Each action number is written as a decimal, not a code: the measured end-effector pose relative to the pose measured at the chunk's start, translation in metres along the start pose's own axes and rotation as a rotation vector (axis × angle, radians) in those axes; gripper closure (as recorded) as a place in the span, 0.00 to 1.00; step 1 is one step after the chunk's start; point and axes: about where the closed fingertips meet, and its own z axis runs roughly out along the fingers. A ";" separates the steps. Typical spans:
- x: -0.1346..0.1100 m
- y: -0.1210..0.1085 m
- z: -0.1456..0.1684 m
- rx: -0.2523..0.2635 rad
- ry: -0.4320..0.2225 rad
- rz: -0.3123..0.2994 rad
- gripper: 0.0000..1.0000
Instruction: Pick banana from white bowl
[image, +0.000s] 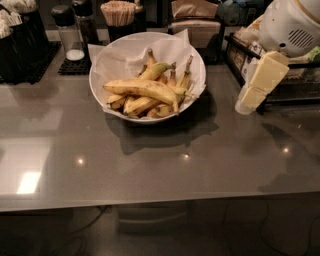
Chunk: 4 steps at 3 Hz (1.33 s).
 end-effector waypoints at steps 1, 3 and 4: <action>-0.010 0.001 0.010 -0.011 -0.046 0.027 0.00; -0.048 0.003 0.031 -0.053 -0.100 -0.035 0.00; -0.069 0.009 0.051 -0.086 -0.164 -0.067 0.00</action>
Offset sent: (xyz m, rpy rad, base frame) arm 0.0284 0.1110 -0.0153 0.1333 0.0192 0.2053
